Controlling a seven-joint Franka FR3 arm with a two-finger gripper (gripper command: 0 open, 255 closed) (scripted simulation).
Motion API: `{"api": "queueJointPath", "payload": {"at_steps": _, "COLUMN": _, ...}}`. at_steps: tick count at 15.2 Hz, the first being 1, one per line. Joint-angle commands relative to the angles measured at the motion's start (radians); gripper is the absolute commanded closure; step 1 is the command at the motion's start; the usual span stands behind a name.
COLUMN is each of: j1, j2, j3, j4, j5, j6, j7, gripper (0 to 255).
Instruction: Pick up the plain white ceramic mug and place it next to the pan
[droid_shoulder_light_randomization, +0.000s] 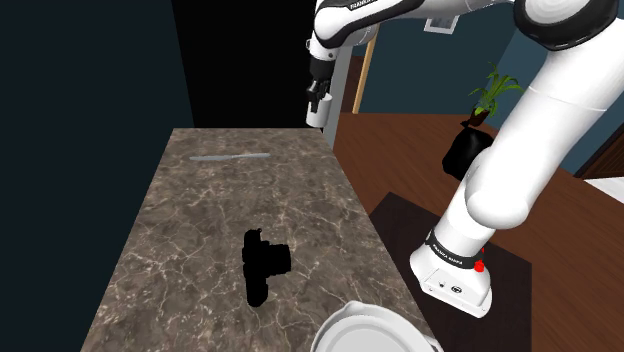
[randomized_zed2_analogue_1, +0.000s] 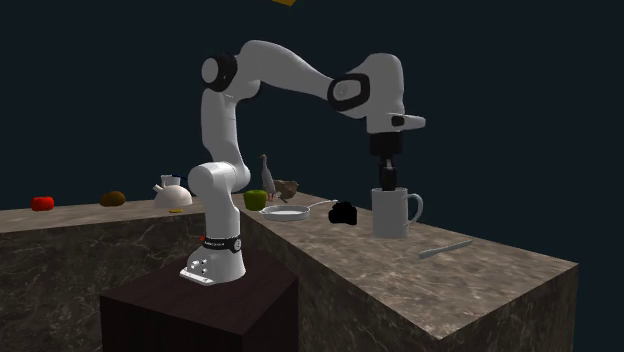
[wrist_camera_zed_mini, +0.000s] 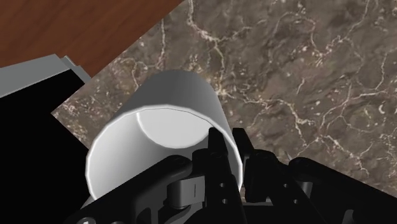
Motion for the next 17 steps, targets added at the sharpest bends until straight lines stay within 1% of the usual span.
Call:
{"api": "queueJointPath", "payload": {"at_steps": 1, "j1": 0.000, "j2": -0.006, "j3": 0.001, "j4": 0.021, "j5": -0.001, "j6": -0.028, "j7": 0.001, "gripper": 255}}
{"api": "queueJointPath", "payload": {"at_steps": 11, "j1": 0.002, "j2": -0.029, "j3": 0.002, "j4": 0.131, "j5": -0.005, "j6": -0.160, "j7": 0.003, "gripper": 255}}
{"api": "queueJointPath", "payload": {"at_steps": 12, "j1": 0.002, "j2": -0.029, "j3": 0.003, "j4": 0.133, "j5": -0.005, "j6": -0.162, "j7": 0.003, "gripper": 255}}
{"api": "queueJointPath", "payload": {"at_steps": 17, "j1": 0.052, "j2": -0.114, "j3": 0.068, "j4": 0.039, "j5": -0.018, "j6": -0.154, "j7": 0.124, "gripper": 255}}
